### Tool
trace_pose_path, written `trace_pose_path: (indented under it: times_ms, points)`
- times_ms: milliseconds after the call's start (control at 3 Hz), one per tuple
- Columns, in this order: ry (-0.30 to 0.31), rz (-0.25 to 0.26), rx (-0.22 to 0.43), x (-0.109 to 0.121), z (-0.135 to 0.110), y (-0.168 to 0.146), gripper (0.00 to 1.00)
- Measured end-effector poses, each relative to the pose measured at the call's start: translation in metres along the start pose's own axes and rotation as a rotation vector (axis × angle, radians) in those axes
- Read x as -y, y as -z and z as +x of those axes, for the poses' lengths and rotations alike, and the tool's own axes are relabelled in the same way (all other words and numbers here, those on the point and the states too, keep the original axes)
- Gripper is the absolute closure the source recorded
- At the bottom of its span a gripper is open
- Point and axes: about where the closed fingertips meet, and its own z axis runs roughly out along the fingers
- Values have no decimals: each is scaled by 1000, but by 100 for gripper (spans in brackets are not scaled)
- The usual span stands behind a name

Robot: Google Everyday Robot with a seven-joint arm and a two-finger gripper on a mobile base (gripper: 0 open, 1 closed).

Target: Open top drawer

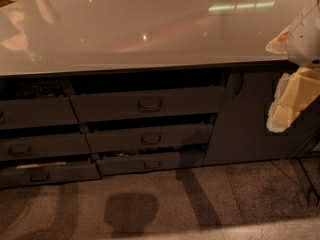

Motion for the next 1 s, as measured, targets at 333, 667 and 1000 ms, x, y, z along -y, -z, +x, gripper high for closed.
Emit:
trace_pose_path:
  times_ms: [333, 667, 1000]
  points:
    - [0, 0, 0, 0, 0, 0, 0]
    - [-39, -12, -40, 22, 0, -15, 0]
    - [13, -62, -104, 41, -48, -68, 0]
